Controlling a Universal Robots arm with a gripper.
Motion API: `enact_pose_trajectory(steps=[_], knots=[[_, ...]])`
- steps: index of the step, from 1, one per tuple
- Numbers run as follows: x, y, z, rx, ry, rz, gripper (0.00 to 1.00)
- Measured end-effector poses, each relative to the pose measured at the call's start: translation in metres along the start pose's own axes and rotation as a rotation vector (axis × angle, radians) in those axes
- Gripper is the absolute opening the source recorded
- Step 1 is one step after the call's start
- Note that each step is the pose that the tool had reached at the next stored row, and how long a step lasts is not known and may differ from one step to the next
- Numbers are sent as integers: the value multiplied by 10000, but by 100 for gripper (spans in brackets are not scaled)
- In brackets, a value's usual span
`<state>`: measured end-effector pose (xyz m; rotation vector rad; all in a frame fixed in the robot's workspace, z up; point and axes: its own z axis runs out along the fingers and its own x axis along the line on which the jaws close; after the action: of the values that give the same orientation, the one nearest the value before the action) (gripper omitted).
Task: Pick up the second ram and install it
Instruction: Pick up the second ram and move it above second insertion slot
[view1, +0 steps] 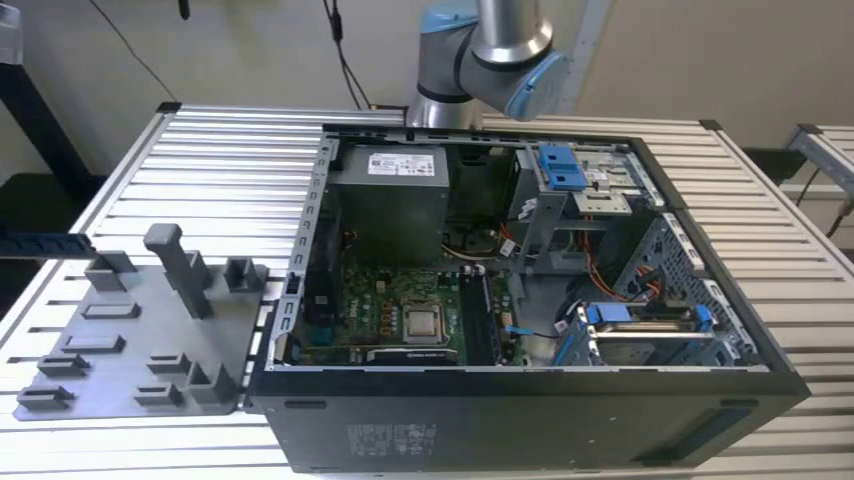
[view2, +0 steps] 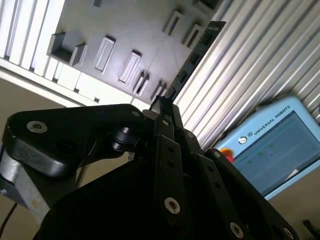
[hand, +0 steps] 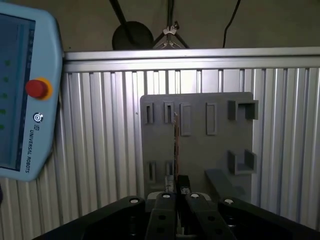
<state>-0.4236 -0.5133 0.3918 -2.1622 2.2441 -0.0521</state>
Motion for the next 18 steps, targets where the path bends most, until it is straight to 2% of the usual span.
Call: enact_pose_trajectory(steps=[18], knots=[[1, -9, -225, -1, 1, 0, 14]])
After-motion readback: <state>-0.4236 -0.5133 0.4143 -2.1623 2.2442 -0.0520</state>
